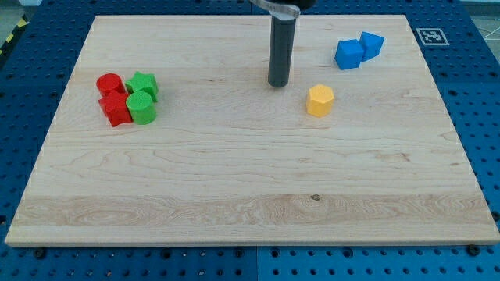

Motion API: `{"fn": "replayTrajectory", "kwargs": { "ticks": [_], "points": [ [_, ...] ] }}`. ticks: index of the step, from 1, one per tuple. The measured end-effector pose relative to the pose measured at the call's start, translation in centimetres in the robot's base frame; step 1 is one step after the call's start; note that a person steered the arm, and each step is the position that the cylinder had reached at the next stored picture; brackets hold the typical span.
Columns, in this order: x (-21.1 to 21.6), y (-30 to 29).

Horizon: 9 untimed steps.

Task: Push yellow heart closer to yellow hexagon

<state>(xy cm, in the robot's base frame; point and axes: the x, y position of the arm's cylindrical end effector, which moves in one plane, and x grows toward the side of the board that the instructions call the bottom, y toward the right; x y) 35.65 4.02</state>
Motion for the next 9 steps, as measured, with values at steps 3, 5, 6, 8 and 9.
{"fn": "replayTrajectory", "kwargs": {
  "ticks": [3, 5, 6, 8, 9],
  "points": [
    [-4.3, -12.2],
    [-8.4, -6.9],
    [-8.4, -3.2],
    [-0.2, 0.9],
    [5.7, 2.5]
  ]
}}
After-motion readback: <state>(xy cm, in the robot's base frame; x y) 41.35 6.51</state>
